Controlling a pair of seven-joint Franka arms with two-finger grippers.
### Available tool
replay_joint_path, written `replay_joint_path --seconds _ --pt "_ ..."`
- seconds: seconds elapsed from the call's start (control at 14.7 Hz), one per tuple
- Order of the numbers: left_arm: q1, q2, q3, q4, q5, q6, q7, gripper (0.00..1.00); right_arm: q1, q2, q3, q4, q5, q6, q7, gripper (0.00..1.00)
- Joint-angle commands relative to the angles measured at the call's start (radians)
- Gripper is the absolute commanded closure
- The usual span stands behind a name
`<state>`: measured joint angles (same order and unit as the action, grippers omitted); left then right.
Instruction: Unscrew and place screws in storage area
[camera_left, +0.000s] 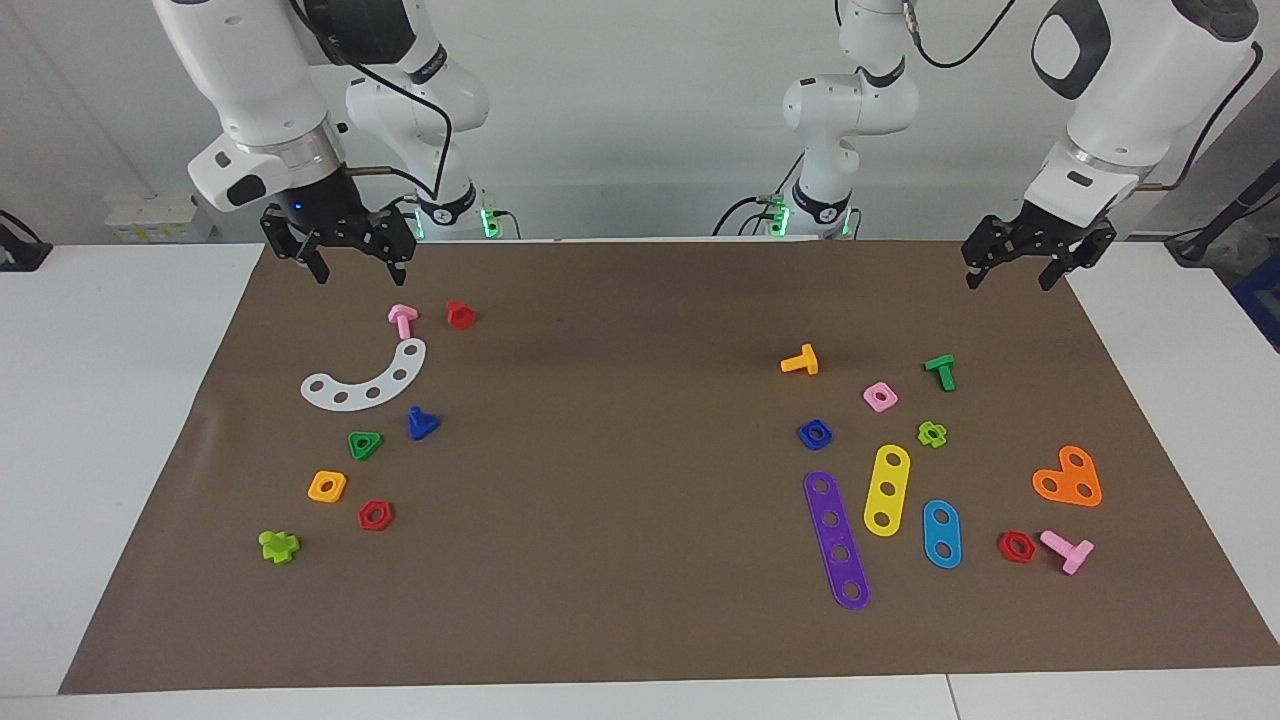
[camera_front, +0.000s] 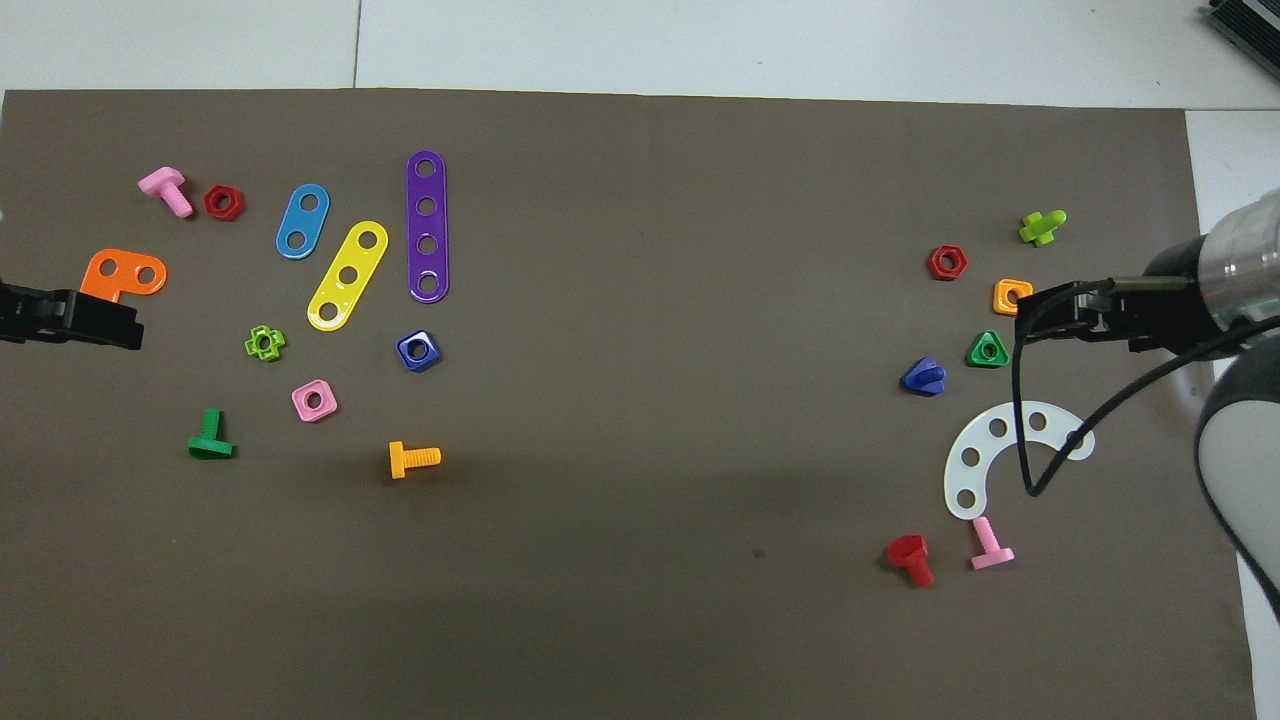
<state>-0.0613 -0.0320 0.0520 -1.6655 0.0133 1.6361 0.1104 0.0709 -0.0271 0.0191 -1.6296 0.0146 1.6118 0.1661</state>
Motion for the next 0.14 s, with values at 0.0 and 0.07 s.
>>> replay_joint_path --seconds 0.0,0.07 --pt "-0.012 -0.034 0.003 -0.043 0.022 0.025 -0.017 0.00 -0.011 -0.004 0.007 -0.007 0.025 -0.010 -0.034 0.00" --pt "-0.012 -0.034 0.003 -0.042 0.022 0.025 -0.017 0.00 -0.013 -0.004 0.007 -0.007 0.025 -0.010 -0.034 0.00"
